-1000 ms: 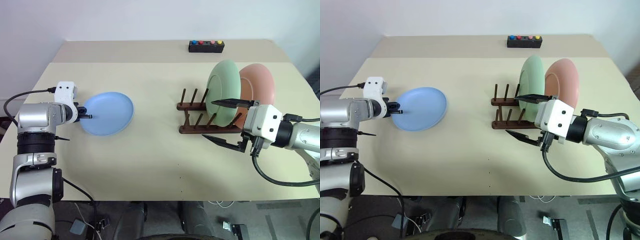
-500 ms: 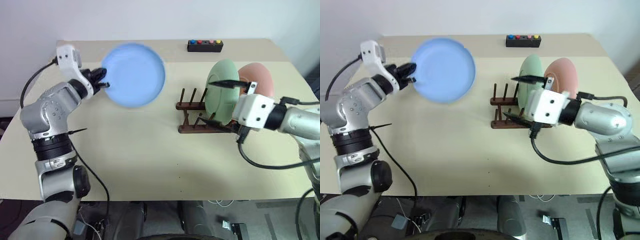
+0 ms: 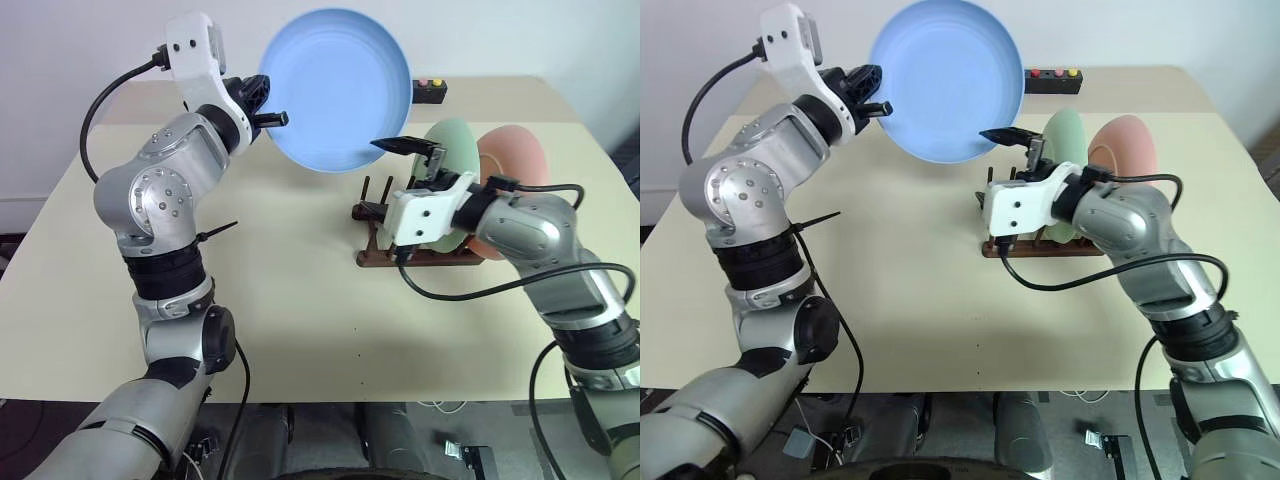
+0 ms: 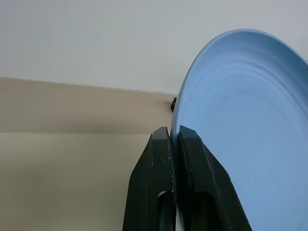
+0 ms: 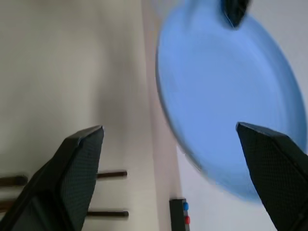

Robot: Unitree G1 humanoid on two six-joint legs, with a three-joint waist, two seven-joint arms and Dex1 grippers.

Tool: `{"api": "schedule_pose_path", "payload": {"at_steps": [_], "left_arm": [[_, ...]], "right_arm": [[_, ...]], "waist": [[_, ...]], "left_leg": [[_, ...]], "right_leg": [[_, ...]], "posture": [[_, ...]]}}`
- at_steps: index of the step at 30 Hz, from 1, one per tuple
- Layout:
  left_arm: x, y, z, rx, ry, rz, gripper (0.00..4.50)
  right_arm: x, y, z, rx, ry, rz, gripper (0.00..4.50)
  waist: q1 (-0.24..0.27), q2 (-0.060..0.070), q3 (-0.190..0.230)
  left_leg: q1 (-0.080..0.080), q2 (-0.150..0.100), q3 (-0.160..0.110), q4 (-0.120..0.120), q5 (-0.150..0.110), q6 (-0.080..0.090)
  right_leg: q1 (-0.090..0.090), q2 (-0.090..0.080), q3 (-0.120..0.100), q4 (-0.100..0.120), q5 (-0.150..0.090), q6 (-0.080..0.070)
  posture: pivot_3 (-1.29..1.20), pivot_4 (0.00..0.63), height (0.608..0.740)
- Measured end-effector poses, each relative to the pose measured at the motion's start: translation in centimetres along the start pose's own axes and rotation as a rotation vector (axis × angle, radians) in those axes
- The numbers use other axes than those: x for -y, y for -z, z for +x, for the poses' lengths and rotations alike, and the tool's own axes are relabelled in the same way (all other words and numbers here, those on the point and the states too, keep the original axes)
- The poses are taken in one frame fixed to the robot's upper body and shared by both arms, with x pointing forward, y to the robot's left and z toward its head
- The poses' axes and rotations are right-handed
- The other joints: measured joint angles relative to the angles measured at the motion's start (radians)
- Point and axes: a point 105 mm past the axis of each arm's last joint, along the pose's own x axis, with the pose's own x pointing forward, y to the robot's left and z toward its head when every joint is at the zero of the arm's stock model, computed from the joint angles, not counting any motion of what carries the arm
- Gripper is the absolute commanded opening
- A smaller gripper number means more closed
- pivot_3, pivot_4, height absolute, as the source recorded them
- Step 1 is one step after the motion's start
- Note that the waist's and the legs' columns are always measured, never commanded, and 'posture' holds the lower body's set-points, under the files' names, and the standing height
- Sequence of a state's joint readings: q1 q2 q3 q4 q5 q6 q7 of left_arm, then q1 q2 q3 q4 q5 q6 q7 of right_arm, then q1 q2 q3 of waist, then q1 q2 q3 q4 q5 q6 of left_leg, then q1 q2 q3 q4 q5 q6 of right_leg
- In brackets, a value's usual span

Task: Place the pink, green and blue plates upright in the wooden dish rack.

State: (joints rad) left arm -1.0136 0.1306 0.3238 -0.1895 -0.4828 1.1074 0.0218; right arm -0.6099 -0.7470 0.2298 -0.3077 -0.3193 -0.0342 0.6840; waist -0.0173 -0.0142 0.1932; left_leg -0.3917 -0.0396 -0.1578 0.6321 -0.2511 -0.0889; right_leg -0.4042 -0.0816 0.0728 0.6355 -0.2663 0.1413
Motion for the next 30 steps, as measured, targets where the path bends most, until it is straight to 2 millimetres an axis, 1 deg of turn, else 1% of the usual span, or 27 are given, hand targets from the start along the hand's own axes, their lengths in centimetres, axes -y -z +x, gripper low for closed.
{"api": "schedule_pose_path", "payload": {"at_steps": [3, 6, 8, 13, 14, 18, 21, 25, 28, 30], "left_arm": [[1.0, 0.2, -0.1, -0.006, 0.018, -0.010, 0.05], [1.6, 0.4, -0.2, -0.016, 0.033, -0.009, 0.00], [2.0, 0.5, -0.2, -0.020, 0.044, -0.014, 0.00], [2.1, 0.8, -0.1, -0.040, 0.046, -0.009, 0.00], [2.1, 0.8, -0.1, -0.041, 0.046, -0.008, 0.00], [2.1, 0.8, -0.2, -0.040, 0.048, -0.012, 0.00], [2.2, 0.6, -0.2, -0.026, 0.061, -0.038, 0.98], [1.9, -0.6, -0.5, 0.041, 0.099, -0.050, 2.96], [1.7, -2.7, -1.3, 0.171, 0.170, -0.156, 4.47], [0.8, -4.3, -2.2, 0.261, 0.188, -0.170, 4.47]], "right_arm": [[-0.5, 0.2, 0.6, -0.013, -0.005, -0.026, 4.50], [-1.0, 0.5, 0.9, -0.026, -0.015, -0.048, 3.67], [-1.1, 0.6, 1.0, -0.032, -0.018, -0.053, 2.69], [-1.2, 0.5, 1.2, -0.030, -0.012, -0.060, 0.25], [-1.1, 0.4, 1.2, -0.030, -0.010, -0.066, 0.07], [-1.1, 0.4, 1.2, -0.028, -0.007, -0.073, 0.07], [-1.1, 0.3, 1.2, -0.025, -0.007, -0.076, 0.00], [-1.3, 0.4, 1.1, -0.026, -0.010, -0.076, 0.00], [-1.3, 0.3, 1.1, -0.021, -0.010, -0.081, 0.00], [-1.3, 0.2, 1.1, -0.014, -0.009, -0.088, 0.00]], "waist": [[0.000, 0.000, 0.000], [0.000, 0.000, 0.000], [0.000, 0.000, 0.000], [-0.001, 0.000, 0.000], [0.000, 0.000, 0.000], [0.000, 0.000, 0.000], [0.000, 0.000, 0.000], [-0.001, 0.000, 0.000], [0.000, 0.000, 0.000], [-0.002, 0.000, 0.000]], "left_leg": [[0.000, 0.000, 0.000, 0.000, 0.000, 0.000], [0.000, 0.000, 0.000, 0.000, 0.000, 0.000], [0.000, 0.000, 0.000, 0.000, 0.000, 0.000], [0.000, 0.000, 0.000, 0.000, 0.000, 0.000], [0.000, 0.000, 0.000, 0.000, 0.000, 0.000], [0.000, 0.000, 0.000, 0.000, 0.000, 0.000], [0.000, 0.000, 0.000, 0.000, 0.000, -0.001], [0.000, 0.000, 0.000, 0.000, 0.000, -0.001], [0.000, 0.000, 0.000, 0.000, 0.000, -0.001], [0.000, 0.000, 0.000, -0.001, 0.001, -0.001]], "right_leg": [[0.000, 0.000, 0.000, 0.000, 0.000, 0.000], [0.000, 0.000, 0.000, 0.000, 0.000, 0.000], [0.000, 0.000, 0.000, 0.000, 0.000, 0.000], [0.000, 0.000, 0.000, 0.000, 0.000, 0.000], [0.000, 0.000, 0.000, 0.000, 0.000, 0.000], [0.000, 0.000, 0.000, 0.000, 0.000, 0.000], [0.000, 0.000, 0.000, 0.000, 0.000, 0.000], [0.000, 0.000, 0.000, 0.000, 0.000, 0.000], [0.000, 0.000, 0.000, 0.000, 0.000, 0.000], [0.000, 0.000, 0.000, 0.000, 0.000, 0.000]], "posture": [[0.00, 0.150, 0.740], [0.00, 0.150, 0.740], [0.00, 0.150, 0.740], [0.00, 0.150, 0.740], [0.00, 0.150, 0.740], [0.00, 0.150, 0.740], [0.00, 0.150, 0.740], [0.00, 0.150, 0.740], [0.00, 0.150, 0.740], [0.00, 0.150, 0.740]]}}
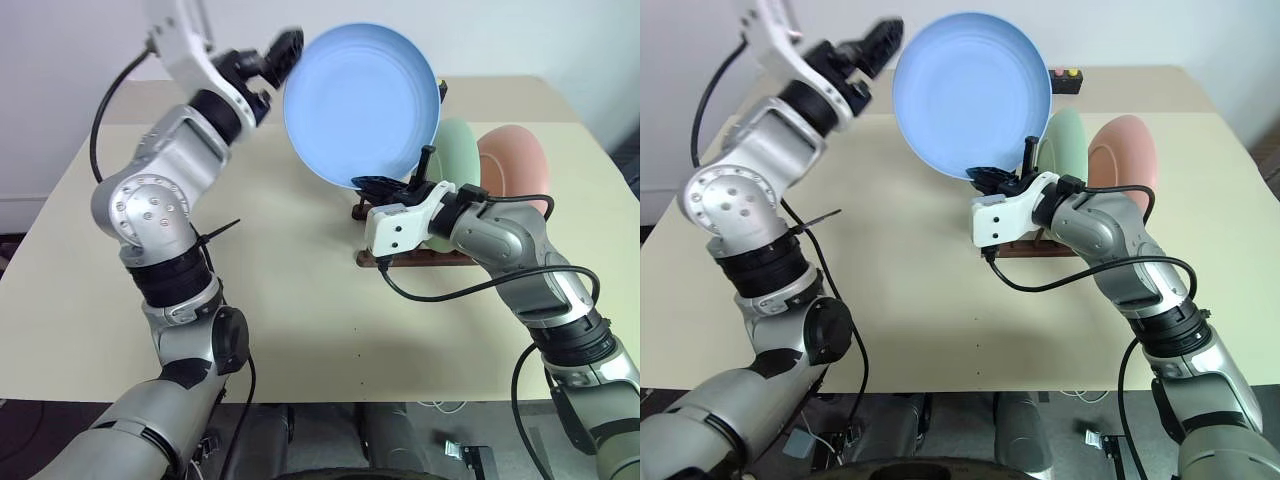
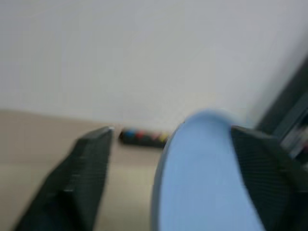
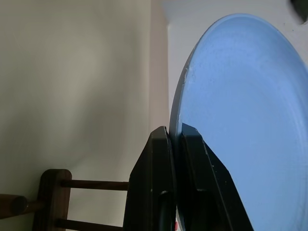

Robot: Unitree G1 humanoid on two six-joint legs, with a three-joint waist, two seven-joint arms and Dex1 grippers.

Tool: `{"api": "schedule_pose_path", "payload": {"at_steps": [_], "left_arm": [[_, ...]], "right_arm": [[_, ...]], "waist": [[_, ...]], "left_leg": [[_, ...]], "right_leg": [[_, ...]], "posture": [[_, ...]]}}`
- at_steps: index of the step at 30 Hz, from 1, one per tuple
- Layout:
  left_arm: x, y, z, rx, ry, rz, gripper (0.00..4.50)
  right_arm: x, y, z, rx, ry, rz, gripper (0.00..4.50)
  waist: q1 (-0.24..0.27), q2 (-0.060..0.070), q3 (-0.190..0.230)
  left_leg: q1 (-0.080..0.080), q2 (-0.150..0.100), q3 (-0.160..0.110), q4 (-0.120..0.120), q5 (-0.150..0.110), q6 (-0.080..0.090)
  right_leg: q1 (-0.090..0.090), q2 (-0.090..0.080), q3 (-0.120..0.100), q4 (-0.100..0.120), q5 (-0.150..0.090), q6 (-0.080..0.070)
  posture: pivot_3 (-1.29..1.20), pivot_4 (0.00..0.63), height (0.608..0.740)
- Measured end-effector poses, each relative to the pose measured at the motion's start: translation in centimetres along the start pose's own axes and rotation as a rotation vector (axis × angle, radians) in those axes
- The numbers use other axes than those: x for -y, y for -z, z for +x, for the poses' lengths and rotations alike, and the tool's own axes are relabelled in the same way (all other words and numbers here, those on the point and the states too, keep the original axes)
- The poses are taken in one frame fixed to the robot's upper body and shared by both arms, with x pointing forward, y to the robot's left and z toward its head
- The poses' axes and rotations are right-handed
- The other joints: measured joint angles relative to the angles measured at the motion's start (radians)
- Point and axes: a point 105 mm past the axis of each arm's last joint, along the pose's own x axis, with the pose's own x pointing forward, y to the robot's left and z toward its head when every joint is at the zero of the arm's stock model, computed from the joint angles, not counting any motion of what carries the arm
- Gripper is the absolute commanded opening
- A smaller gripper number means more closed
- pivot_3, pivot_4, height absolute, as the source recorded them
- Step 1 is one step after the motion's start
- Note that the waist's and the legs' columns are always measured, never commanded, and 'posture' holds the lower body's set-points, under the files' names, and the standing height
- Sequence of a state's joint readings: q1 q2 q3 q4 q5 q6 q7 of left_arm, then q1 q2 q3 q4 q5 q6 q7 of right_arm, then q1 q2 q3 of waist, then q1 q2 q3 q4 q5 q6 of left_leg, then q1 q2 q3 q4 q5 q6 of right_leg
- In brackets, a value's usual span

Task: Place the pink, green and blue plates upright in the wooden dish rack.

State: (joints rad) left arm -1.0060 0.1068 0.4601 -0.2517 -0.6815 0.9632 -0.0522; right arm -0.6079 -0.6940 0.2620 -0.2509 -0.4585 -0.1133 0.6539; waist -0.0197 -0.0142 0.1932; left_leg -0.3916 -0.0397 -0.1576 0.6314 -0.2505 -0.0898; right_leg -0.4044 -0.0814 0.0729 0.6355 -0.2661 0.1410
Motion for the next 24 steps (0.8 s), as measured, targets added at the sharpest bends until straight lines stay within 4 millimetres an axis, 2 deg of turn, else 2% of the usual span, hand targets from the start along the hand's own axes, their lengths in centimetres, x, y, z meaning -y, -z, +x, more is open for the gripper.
{"api": "schedule_pose_path", "payload": {"at_steps": [2, 5, 8, 10, 12, 16, 21, 24], "left_arm": [[-1.1, -1.4, -0.8, 0.058, -0.004, 0.032, 4.47], [-3.4, -2.4, -1.9, 0.102, -0.046, 0.056, 4.47], [-7.1, -2.7, -3.5, 0.095, -0.145, 0.105, 4.47], [-9.7, -1.5, -5.2, 0.014, -0.206, 0.226, 4.47], [-11.6, 1.0, -6.6, -0.096, -0.235, 0.287, 4.47], [-12.0, 6.1, -8.1, -0.286, -0.182, 0.362, 4.47], [-11.8, 9.1, -9.2, -0.380, -0.139, 0.381, 4.47], [-10.4, 10.3, -9.4, -0.403, -0.052, 0.419, 4.47]], "right_arm": [[0.1, 0.0, 0.0, 0.001, 0.002, -0.003, 0.00], [0.3, 0.0, -0.2, 0.007, 0.016, -0.012, 0.00], [0.9, 0.0, -0.3, 0.018, 0.042, -0.026, 0.00], [1.8, -0.1, -0.4, 0.036, 0.080, -0.011, 0.00], [3.4, -0.4, -0.6, 0.068, 0.150, 0.042, 0.00], [6.7, -2.0, -0.8, 0.189, 0.271, 0.187, 0.00], [8.3, -3.4, -2.0, 0.333, 0.317, 0.393, 0.00], [9.4, -4.8, -2.8, 0.459, 0.334, 0.601, 0.00]], "waist": [[-0.001, 0.000, 0.000], [0.001, 0.000, 0.000], [0.000, 0.000, 0.000], [-0.005, 0.000, 0.000], [-0.003, 0.000, 0.000], [0.006, 0.000, 0.000], [0.002, 0.000, 0.000], [-0.001, 0.000, 0.000]], "left_leg": [[0.000, 0.000, 0.000, 0.000, 0.000, 0.000], [0.000, 0.000, 0.000, 0.000, 0.000, 0.000], [0.000, 0.000, 0.000, 0.000, 0.000, 0.000], [0.001, 0.000, 0.001, -0.001, 0.000, 0.000], [0.001, 0.000, 0.001, -0.001, 0.000, 0.000], [0.000, 0.000, 0.000, 0.000, -0.002, 0.003], [0.000, 0.001, -0.001, -0.001, -0.002, 0.004], [0.000, 0.001, -0.001, -0.001, -0.002, 0.004]], "right_leg": [[0.000, 0.000, 0.000, 0.000, 0.000, 0.000], [0.000, 0.000, 0.000, 0.000, 0.000, 0.000], [0.000, 0.000, 0.000, 0.000, 0.000, 0.000], [0.000, 0.000, 0.001, 0.000, 0.000, 0.000], [-0.001, 0.000, 0.001, 0.001, 0.000, -0.001], [0.000, 0.000, 0.001, 0.001, 0.001, -0.001], [-0.001, 0.000, 0.000, 0.001, 0.001, -0.001], [-0.001, 0.000, 0.001, 0.002, 0.001, -0.002]], "posture": [[0.00, 0.150, 0.740], [0.00, 0.150, 0.740], [0.00, 0.150, 0.740], [0.00, 0.150, 0.740], [0.00, 0.150, 0.740], [0.00, 0.150, 0.740], [0.00, 0.150, 0.740], [0.00, 0.150, 0.740]]}}
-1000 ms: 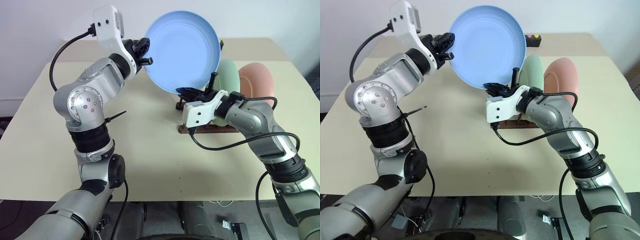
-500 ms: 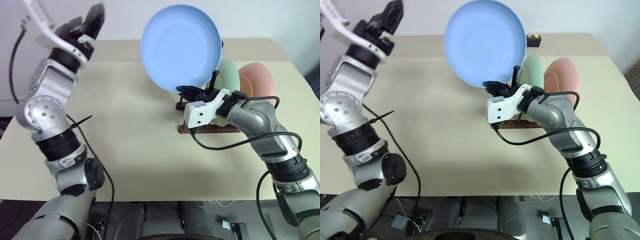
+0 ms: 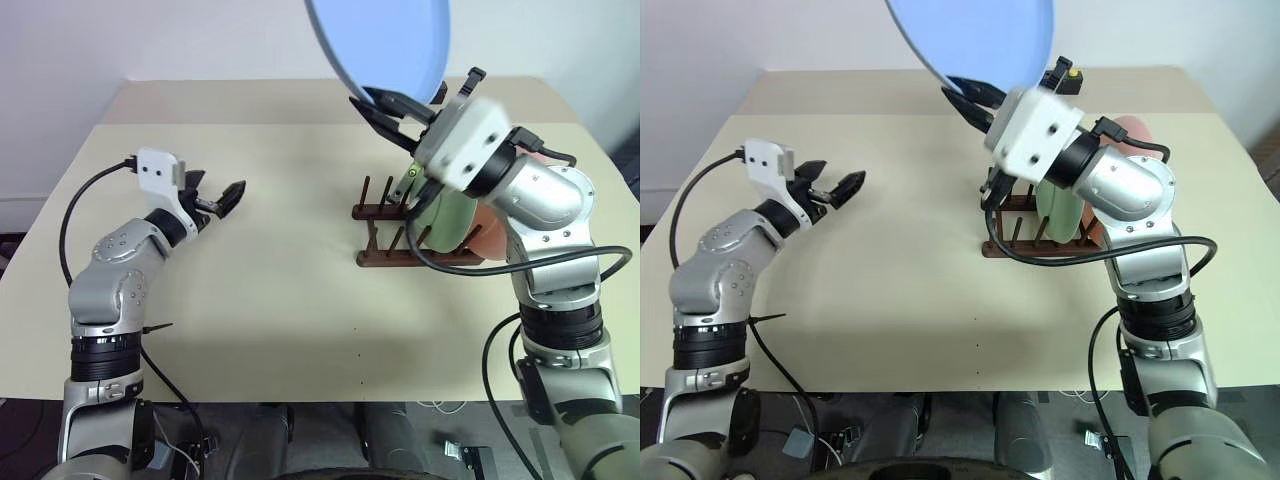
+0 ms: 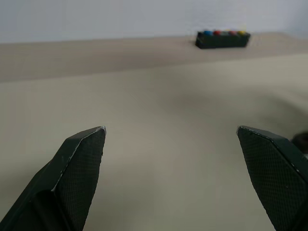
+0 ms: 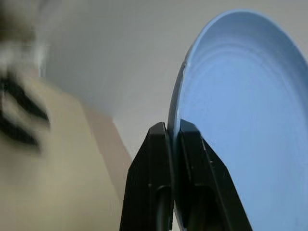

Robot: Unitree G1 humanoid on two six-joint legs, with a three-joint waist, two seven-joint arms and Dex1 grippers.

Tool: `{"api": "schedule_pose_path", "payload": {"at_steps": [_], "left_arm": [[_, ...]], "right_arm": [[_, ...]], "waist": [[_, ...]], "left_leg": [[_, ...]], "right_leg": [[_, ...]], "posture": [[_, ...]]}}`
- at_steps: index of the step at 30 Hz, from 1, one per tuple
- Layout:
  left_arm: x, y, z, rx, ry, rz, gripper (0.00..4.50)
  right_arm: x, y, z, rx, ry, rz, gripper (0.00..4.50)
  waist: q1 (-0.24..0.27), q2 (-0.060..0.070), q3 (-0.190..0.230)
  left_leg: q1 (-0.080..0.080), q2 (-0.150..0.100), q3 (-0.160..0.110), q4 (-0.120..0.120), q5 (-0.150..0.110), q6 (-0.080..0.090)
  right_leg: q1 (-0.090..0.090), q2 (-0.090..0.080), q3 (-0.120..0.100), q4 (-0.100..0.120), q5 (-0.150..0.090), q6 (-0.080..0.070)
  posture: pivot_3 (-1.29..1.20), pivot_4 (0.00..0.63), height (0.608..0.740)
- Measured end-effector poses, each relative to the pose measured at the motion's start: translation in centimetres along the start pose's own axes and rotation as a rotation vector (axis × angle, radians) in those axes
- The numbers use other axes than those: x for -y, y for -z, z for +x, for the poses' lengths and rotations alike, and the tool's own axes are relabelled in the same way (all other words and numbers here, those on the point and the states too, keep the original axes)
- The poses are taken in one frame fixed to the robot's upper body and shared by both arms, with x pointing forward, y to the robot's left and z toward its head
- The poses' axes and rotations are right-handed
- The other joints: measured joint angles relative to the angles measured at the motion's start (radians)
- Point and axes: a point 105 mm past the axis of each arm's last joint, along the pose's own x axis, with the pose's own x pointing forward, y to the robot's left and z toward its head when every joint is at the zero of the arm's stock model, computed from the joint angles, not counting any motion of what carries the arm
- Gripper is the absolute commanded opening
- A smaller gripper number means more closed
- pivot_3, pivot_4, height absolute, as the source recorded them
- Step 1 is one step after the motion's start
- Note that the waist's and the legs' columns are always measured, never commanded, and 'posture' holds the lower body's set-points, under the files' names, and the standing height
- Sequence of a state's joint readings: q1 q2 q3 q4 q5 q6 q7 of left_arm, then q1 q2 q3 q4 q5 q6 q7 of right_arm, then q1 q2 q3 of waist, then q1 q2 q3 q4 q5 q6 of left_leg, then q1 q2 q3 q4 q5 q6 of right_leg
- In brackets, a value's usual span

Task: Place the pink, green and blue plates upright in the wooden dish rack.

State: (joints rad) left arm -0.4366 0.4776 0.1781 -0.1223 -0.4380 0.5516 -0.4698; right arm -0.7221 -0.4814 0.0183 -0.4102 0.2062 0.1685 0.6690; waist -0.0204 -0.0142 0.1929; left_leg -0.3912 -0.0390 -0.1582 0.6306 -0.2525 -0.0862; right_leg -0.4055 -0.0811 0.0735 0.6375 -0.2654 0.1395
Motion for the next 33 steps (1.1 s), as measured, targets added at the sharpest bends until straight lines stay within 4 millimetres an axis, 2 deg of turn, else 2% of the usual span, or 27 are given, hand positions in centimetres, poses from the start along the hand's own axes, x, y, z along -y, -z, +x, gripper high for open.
{"api": "schedule_pose_path", "payload": {"at_steps": [4, 9, 12, 17, 23, 33], "left_arm": [[3.0, 0.9, -0.2, 0.016, 0.150, 0.062, 4.47], [5.7, 2.5, -0.8, -0.033, 0.300, 0.182, 4.47], [7.2, 2.3, -0.7, -0.015, 0.358, 0.192, 4.47], [7.4, 2.1, -0.7, -0.007, 0.359, 0.199, 4.47], [7.7, 2.2, -0.7, -0.005, 0.376, 0.196, 4.47], [9.1, 1.2, -0.9, 0.041, 0.436, 0.210, 4.47]], "right_arm": [[0.0, -1.1, -0.1, 0.072, 0.027, 0.345, 0.00], [-0.6, 0.3, -1.2, 0.029, 0.075, 0.682, 0.00], [-0.9, 1.1, -1.8, 0.014, 0.130, 0.843, 0.00], [-0.8, 1.0, -2.5, 0.021, 0.192, 0.953, 0.00], [-1.4, 2.0, -3.4, -0.020, 0.255, 1.041, 0.00], [-2.0, 3.4, -4.3, -0.066, 0.333, 1.089, 0.00]], "waist": [[0.002, 0.000, 0.000], [0.004, 0.001, 0.000], [0.003, 0.001, 0.000], [0.000, 0.001, 0.000], [0.000, 0.001, 0.000], [0.000, 0.001, 0.000]], "left_leg": [[0.000, 0.000, 0.000, 0.000, 0.000, 0.000], [0.000, 0.000, 0.000, 0.000, 0.000, 0.000], [0.000, 0.000, 0.000, 0.000, 0.000, 0.000], [0.000, 0.000, 0.000, 0.000, 0.000, 0.000], [0.000, 0.000, 0.000, 0.000, 0.000, 0.000], [0.000, 0.000, 0.000, 0.000, 0.000, 0.001]], "right_leg": [[0.000, 0.000, 0.000, 0.001, 0.000, 0.000], [0.000, 0.000, 0.000, 0.001, 0.000, -0.001], [-0.001, 0.000, 0.000, 0.002, 0.000, -0.001], [-0.001, 0.001, 0.000, 0.003, 0.000, -0.001], [-0.001, 0.001, 0.000, 0.003, 0.000, -0.001], [-0.001, 0.001, 0.000, 0.003, 0.000, -0.001]], "posture": [[0.00, 0.150, 0.740], [0.00, 0.150, 0.740], [0.00, 0.150, 0.740], [0.00, 0.150, 0.740], [0.00, 0.150, 0.740], [0.00, 0.150, 0.740]]}}
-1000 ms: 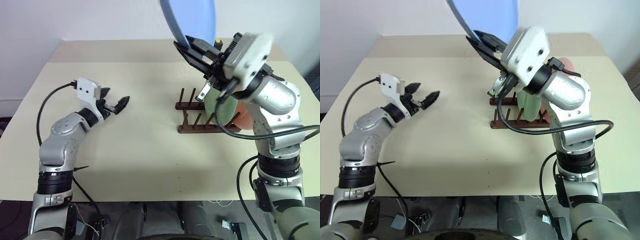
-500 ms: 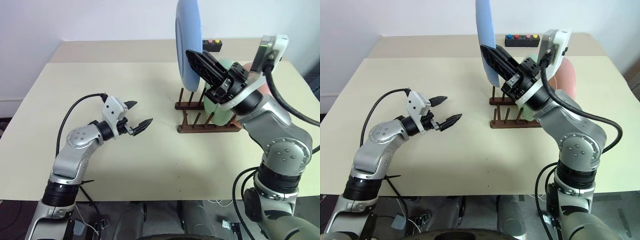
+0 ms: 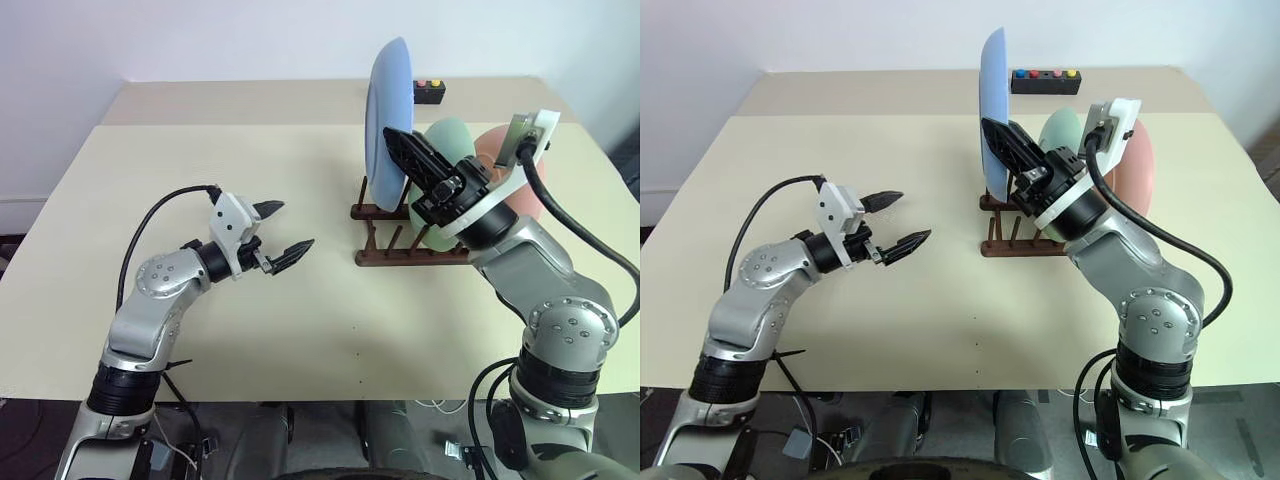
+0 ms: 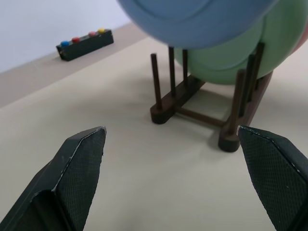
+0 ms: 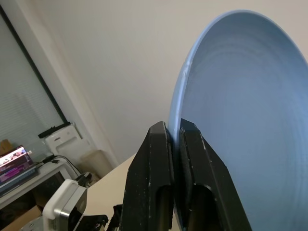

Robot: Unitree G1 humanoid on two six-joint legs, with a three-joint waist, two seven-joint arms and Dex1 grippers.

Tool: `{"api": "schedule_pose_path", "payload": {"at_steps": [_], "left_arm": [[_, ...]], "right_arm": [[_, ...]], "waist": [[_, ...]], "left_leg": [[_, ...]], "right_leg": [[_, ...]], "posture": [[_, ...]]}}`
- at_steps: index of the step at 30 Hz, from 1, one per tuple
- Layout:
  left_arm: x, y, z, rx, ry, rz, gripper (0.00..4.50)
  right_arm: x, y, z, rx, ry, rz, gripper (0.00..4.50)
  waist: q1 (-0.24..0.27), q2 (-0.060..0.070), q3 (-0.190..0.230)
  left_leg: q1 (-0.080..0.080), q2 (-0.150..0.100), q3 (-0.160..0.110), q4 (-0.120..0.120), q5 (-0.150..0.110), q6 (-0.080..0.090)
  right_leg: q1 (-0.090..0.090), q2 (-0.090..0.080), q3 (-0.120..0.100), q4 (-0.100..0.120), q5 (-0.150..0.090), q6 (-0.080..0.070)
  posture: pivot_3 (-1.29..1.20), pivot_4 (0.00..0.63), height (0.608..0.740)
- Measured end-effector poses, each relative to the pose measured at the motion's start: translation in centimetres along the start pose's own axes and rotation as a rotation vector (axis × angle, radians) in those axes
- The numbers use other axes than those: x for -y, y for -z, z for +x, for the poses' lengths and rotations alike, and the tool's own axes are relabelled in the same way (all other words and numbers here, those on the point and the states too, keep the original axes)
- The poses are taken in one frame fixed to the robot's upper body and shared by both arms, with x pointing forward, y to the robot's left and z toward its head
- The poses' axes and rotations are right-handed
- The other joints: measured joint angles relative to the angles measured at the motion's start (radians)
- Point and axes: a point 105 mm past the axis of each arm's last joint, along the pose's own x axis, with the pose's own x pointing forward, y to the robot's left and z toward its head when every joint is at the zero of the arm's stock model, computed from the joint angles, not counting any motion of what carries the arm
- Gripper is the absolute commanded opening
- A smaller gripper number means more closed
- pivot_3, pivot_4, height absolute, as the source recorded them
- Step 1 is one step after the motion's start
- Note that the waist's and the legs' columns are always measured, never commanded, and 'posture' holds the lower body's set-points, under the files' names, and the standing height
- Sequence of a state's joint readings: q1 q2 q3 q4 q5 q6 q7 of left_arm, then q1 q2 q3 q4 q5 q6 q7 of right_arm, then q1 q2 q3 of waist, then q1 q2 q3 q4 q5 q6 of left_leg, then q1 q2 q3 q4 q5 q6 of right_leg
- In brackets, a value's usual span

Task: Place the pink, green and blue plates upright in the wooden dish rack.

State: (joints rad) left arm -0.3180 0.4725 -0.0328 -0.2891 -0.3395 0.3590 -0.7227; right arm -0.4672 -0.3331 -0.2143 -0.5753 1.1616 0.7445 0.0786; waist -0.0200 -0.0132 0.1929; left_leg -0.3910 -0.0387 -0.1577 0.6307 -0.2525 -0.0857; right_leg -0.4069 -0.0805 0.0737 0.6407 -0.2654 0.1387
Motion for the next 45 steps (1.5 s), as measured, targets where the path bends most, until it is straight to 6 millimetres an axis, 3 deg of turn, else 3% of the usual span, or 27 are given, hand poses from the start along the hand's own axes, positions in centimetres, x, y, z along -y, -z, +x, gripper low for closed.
{"api": "schedule_pose_path", "payload": {"at_steps": [11, 39, 42, 45], "left_arm": [[1.2, -0.7, 0.2, 0.028, 0.064, 0.005, 4.47], [1.4, -0.5, 0.3, 0.018, 0.078, 0.008, 4.47], [1.4, -0.5, 0.3, 0.016, 0.077, 0.010, 4.50], [1.4, -0.5, 0.3, 0.014, 0.076, 0.012, 4.50]], "right_arm": [[1.0, 1.0, -0.6, -0.020, 0.044, 0.035, 0.00], [1.8, 2.6, -1.7, -0.095, 0.063, 0.110, 0.00], [1.9, 2.9, -1.9, -0.102, 0.068, 0.114, 0.97], [2.3, 3.5, -2.1, -0.120, 0.088, 0.133, 2.40]], "waist": [[0.000, 0.000, 0.000], [0.000, 0.000, 0.000], [0.000, 0.000, 0.000], [0.000, 0.000, 0.000]], "left_leg": [[0.000, 0.000, 0.000, 0.000, 0.000, 0.000], [0.000, 0.000, 0.000, 0.000, 0.000, 0.000], [0.000, 0.000, 0.000, 0.000, 0.000, 0.000], [0.000, 0.000, 0.000, 0.000, 0.000, 0.000]], "right_leg": [[0.000, 0.000, 0.000, 0.000, 0.000, 0.000], [0.000, 0.000, 0.000, 0.000, 0.000, 0.000], [0.000, 0.000, 0.000, 0.000, 0.000, 0.000], [0.000, 0.000, 0.000, 0.000, 0.000, 0.000]], "posture": [[0.00, 0.150, 0.740], [0.00, 0.150, 0.740], [0.00, 0.150, 0.740], [0.00, 0.150, 0.740]]}}
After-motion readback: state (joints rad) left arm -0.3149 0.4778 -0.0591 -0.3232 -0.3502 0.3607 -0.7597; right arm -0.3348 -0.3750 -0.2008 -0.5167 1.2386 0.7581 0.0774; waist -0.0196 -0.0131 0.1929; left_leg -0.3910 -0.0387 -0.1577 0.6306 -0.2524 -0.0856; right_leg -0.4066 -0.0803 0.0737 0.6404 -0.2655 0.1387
